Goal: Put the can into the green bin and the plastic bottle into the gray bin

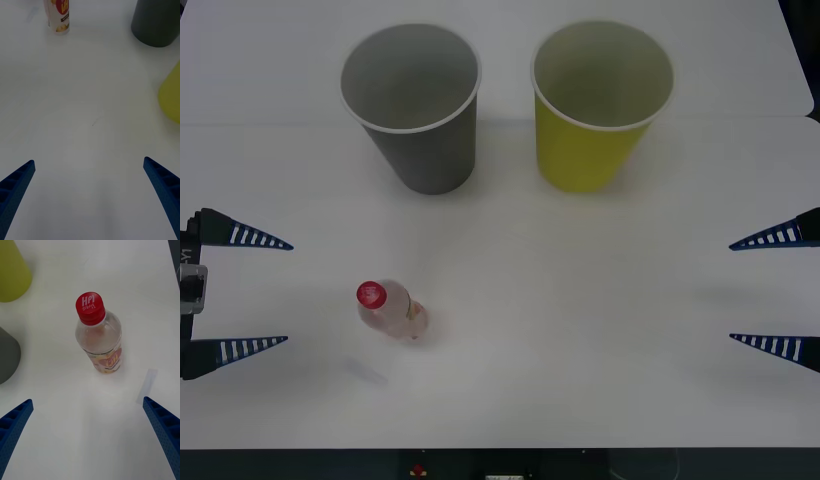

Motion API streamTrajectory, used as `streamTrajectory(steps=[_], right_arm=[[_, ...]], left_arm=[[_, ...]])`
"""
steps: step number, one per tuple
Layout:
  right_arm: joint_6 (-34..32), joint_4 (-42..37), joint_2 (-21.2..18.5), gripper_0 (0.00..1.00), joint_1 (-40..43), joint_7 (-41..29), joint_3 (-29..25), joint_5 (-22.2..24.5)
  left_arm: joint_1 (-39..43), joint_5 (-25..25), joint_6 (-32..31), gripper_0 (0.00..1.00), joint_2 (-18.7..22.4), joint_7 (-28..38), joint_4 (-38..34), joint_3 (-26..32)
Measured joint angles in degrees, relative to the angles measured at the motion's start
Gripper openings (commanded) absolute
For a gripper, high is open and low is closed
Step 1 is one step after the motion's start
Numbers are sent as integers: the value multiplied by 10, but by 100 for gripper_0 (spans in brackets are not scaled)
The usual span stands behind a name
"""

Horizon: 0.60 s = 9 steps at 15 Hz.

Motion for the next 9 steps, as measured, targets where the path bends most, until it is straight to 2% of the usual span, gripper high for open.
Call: streamTrajectory(steps=[9], right_arm=[[0, 0, 0, 100, 0, 0, 0, 0]], left_arm=[[8, -4, 0, 100, -23, 1, 6, -3]])
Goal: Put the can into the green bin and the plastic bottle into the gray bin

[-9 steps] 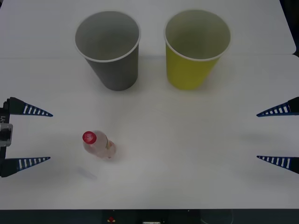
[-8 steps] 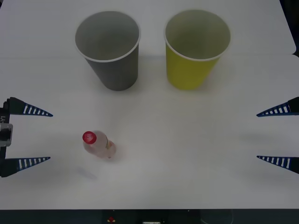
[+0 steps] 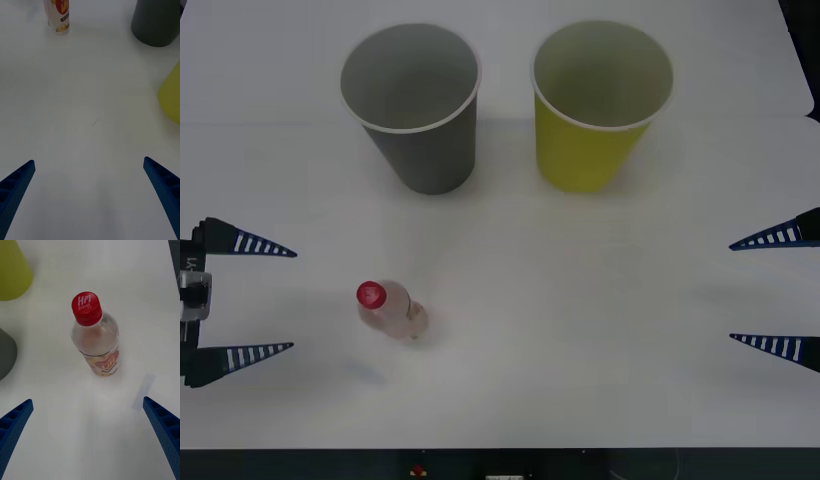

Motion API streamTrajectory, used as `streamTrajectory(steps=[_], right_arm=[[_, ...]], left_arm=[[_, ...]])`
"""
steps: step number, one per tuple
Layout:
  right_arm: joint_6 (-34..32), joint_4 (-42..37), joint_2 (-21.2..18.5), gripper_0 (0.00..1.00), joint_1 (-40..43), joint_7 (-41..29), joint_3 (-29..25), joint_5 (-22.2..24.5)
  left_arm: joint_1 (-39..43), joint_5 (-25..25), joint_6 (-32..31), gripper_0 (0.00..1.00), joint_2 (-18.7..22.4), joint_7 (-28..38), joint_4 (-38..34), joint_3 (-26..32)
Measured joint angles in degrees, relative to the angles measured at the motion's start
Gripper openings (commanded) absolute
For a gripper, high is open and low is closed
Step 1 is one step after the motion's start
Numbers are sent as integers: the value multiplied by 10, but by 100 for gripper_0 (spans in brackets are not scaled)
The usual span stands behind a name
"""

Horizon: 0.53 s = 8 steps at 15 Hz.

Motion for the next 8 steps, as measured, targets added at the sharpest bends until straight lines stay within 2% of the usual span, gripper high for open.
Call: streamTrajectory(steps=[4, 8], right_arm=[[0, 0, 0, 100, 0, 0, 0, 0], [0, 0, 0, 100, 0, 0, 0, 0]], left_arm=[[0, 4, 0, 100, -10, -3, 33, -7], [-12, 56, 0, 100, -12, -16, 90, -55]])
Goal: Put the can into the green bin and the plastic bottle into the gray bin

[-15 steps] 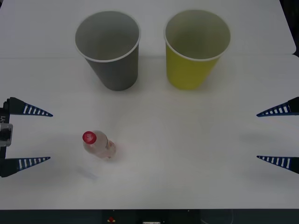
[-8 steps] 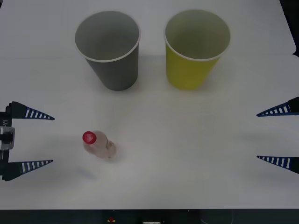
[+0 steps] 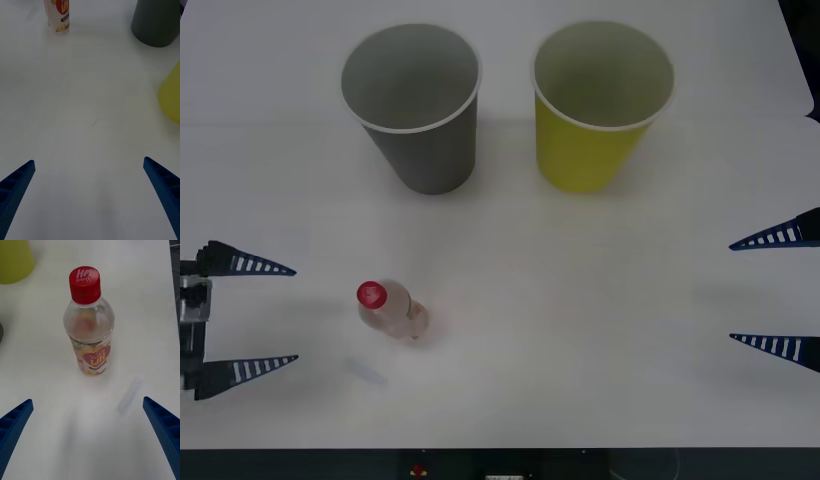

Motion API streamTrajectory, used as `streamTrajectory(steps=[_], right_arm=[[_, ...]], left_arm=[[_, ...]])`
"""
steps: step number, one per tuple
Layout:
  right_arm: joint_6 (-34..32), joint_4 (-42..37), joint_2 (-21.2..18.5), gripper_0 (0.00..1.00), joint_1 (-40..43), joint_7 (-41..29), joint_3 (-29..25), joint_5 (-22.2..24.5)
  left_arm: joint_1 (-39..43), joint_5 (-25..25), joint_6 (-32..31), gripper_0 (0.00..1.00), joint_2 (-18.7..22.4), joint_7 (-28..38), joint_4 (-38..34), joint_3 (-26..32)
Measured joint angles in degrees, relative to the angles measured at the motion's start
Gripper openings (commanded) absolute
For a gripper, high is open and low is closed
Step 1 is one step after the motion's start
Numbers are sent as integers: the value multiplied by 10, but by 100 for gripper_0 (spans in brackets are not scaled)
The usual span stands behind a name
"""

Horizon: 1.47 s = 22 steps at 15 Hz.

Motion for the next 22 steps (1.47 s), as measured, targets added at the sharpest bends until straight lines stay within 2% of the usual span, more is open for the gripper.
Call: streamTrajectory(steps=[6, 10, 14, 22], right_arm=[[0, 0, 0, 100, 0, 0, 0, 0], [0, 0, 0, 100, 0, 0, 0, 0], [0, 0, 0, 100, 0, 0, 0, 0], [0, 0, 0, 100, 0, 0, 0, 0]], left_arm=[[-37, 56, 1, 100, -25, -77, 83, -62], [-60, 75, 4, 100, -60, -141, 130, -86], [-100, 87, 4, 100, -99, -216, 205, -107], [-191, 148, -10, 100, -150, -320, 362, -200]])
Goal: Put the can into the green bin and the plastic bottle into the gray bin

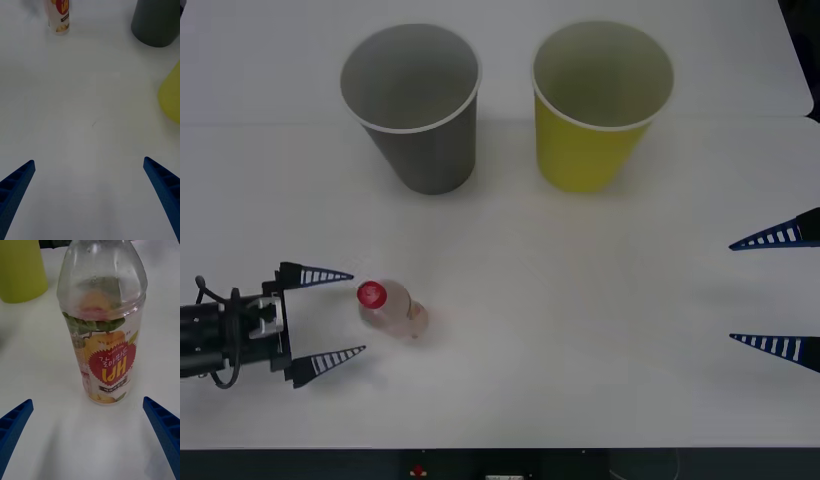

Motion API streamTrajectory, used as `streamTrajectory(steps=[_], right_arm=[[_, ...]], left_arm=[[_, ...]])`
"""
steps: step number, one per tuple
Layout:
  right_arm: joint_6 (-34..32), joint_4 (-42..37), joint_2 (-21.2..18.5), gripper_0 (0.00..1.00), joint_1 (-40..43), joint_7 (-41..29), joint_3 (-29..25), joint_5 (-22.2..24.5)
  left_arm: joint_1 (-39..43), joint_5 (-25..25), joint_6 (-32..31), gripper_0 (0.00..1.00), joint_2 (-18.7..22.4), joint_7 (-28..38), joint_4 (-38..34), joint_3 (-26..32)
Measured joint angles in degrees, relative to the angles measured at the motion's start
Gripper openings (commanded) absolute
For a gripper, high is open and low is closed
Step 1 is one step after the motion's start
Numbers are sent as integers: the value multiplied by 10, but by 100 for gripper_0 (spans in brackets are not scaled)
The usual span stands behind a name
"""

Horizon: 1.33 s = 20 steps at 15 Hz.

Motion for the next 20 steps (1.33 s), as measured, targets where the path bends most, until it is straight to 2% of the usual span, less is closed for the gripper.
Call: streamTrajectory(steps=[3, 8, 16, 17, 18, 19, 20], right_arm=[[0, 0, 0, 100, 0, 0, 0, 0], [0, 0, 0, 100, 0, 0, 0, 0], [0, 0, 0, 100, 0, 0, 0, 0], [0, 0, 0, 100, 0, 0, 0, 0], [0, 0, 0, 100, 0, 0, 0, 0], [0, 0, 0, 100, 0, 0, 0, 0], [0, 0, 0, 100, 0, 0, 0, 0]], left_arm=[[-27, 1, -10, 100, -27, -6, 35, -14], [-48, 0, -9, 100, -62, -6, 40, -33], [-60, -2, 6, 99, -81, -1, 40, -46], [-60, -2, 6, 80, -81, 0, 40, -46], [-60, -2, 6, 32, -81, 1, 40, -47], [-60, -2, 6, 0, -81, 3, 40, -51], [-60, -1, 6, 0, -82, 4, 40, -54]])
